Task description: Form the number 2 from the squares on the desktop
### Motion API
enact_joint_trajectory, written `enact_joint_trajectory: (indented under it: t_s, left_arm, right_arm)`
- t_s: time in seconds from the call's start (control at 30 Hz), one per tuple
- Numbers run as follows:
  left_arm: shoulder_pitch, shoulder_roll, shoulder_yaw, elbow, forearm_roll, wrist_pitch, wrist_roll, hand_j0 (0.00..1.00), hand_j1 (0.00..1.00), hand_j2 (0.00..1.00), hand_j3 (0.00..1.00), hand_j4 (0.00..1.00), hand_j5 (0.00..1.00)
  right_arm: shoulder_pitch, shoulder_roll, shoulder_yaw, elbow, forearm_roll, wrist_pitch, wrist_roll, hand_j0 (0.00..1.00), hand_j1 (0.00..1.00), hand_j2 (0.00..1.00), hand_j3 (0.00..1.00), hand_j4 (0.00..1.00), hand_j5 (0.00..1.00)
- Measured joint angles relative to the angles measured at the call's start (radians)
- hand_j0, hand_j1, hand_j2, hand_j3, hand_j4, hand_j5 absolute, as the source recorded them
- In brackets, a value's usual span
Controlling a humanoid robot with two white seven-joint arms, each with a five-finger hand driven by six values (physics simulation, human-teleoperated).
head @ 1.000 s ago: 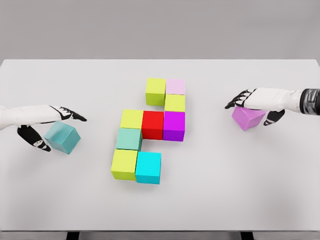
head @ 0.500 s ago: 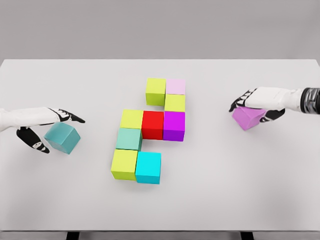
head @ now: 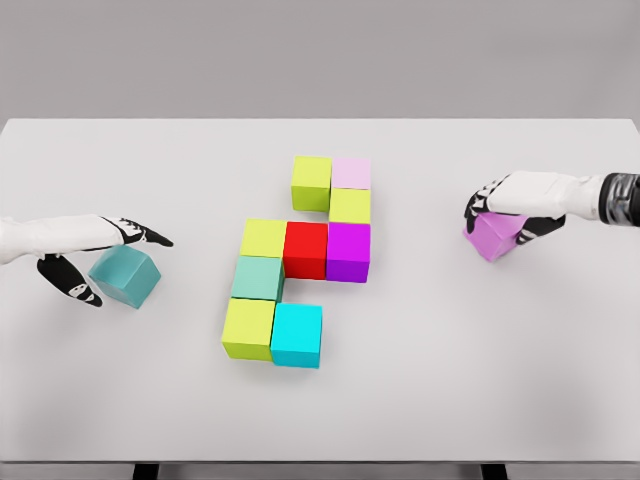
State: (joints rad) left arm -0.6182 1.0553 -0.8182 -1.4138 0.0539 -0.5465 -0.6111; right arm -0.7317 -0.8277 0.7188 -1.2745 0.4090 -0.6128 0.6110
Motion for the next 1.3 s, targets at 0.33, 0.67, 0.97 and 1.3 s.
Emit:
enact_joint_trajectory:
  t_s: [0.33,0.67,0.97,1.3]
  left_arm:
    - [0.002,-0.003,-0.001,0.001,0.000,-0.001,0.000,1.00,1.00,1.00,1.00,1.00,1.00]
    - [0.017,-0.007,-0.002,0.001,-0.001,-0.002,0.000,0.88,0.88,0.88,0.88,0.88,0.88]
    - [0.026,-0.007,0.000,0.000,-0.017,-0.007,0.002,0.57,0.57,0.57,0.57,0.57,0.57]
    - [0.026,-0.004,0.001,-0.002,-0.017,-0.010,-0.002,0.55,0.55,0.55,0.55,0.55,0.55]
  right_arm:
    - [-0.021,-0.004,-0.008,-0.006,-0.018,-0.001,0.000,0.54,0.54,0.54,0.54,0.54,0.54]
    - [0.018,-0.038,-0.007,-0.205,-0.031,-0.001,0.001,0.54,0.54,0.54,0.54,0.54,0.54]
    - [0.066,-0.117,-0.003,-0.446,-0.040,-0.001,0.001,0.54,0.54,0.54,0.54,0.54,0.54]
    - [0.057,-0.125,0.097,-0.483,-0.067,-0.001,0.001,0.57,0.57,0.57,0.57,0.57,0.57]
